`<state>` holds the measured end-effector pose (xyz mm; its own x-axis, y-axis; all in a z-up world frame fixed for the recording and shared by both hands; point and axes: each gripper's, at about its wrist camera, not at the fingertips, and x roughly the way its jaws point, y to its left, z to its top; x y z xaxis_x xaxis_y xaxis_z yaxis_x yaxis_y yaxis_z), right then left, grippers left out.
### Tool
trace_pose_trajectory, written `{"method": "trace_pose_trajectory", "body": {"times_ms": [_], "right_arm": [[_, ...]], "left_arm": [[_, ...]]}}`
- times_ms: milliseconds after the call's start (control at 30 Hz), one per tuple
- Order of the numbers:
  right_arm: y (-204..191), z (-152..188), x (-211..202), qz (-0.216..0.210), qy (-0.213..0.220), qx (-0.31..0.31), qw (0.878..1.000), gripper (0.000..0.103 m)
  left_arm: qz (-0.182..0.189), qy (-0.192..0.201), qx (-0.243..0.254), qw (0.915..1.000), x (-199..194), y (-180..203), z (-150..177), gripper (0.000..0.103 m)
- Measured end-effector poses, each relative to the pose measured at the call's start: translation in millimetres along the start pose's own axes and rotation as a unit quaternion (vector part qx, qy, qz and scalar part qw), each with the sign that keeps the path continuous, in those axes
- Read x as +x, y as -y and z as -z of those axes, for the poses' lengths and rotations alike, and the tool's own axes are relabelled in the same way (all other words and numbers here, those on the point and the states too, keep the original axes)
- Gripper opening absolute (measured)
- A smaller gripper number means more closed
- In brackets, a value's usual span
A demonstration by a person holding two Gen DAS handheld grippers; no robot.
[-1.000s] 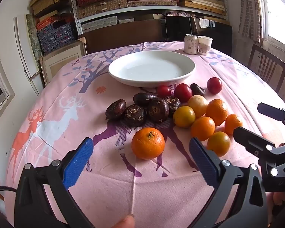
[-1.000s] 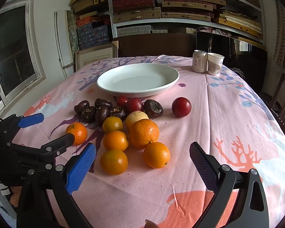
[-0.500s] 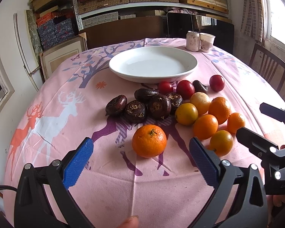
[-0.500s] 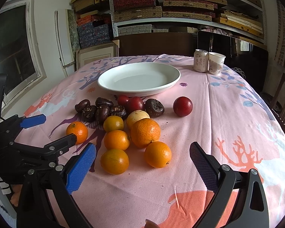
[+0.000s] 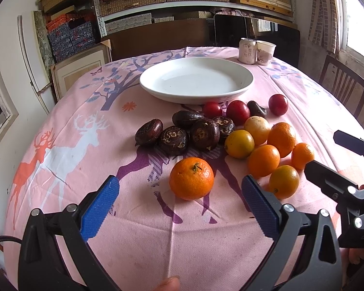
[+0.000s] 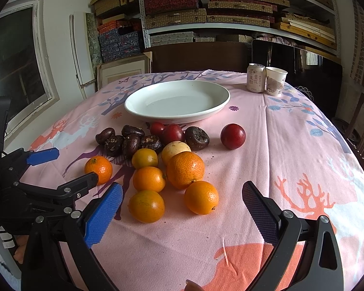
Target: Organize fruits
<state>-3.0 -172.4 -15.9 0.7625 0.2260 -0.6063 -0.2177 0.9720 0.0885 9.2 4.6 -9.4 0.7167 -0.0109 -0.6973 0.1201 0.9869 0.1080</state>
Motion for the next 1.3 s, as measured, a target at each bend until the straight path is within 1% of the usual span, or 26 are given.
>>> {"method": "trace_pose_trajectory", "body": {"times_ms": [200,233,300,600,767,867,1033,1133,1300], "right_arm": [[0.8,0.2,0.5,-0.001,0.0,0.001,1.0,0.1],[0.0,0.0,-0.1,-0.001,0.0,0.001,1.0,0.1],[-0.4,-0.1,0.0,-0.002,0.0,0.001,1.0,0.1],[0.9,1.0,-2.9,0.0,0.003,0.007,1.0,0.1],[4.2,1.8,-1.3,0.001,-0.008,0.012,1.0,0.1],[8.7,2.9,1.5,0.002,-0.024,0.017,1.0,0.1],[20.4,8.9,11.2,-0.002,-0.069,0.027,0.997,0.1],[24.6,14.1,14.2,0.001,-0.089,0.021,0.996,0.1],[32.6,22.3,21.7,0.02,-0.131,0.001,0.991,0.1]], "left_arm": [[0.003,-0.009,-0.004,0.9999,3.1,-2.2,0.4,0.099],[0.008,-0.01,-0.007,0.9999,3.6,-2.6,0.6,0.099],[0.005,-0.016,-0.008,0.9998,5.1,-3.5,0.4,0.099],[0.008,-0.047,-0.014,0.9987,18.2,-6.5,0.7,0.099],[0.005,-0.074,-0.018,0.9971,29.1,-8.4,1.3,0.099],[0.009,-0.094,-0.028,0.9952,37.6,-12.1,1.6,0.099],[0.017,-0.129,-0.044,0.9905,53.0,-17.6,3.1,0.099],[0.017,-0.128,-0.047,0.9904,53.5,-19.1,3.5,0.099],[0.015,-0.124,-0.049,0.991,53.5,-17.9,4.4,0.099]]}}
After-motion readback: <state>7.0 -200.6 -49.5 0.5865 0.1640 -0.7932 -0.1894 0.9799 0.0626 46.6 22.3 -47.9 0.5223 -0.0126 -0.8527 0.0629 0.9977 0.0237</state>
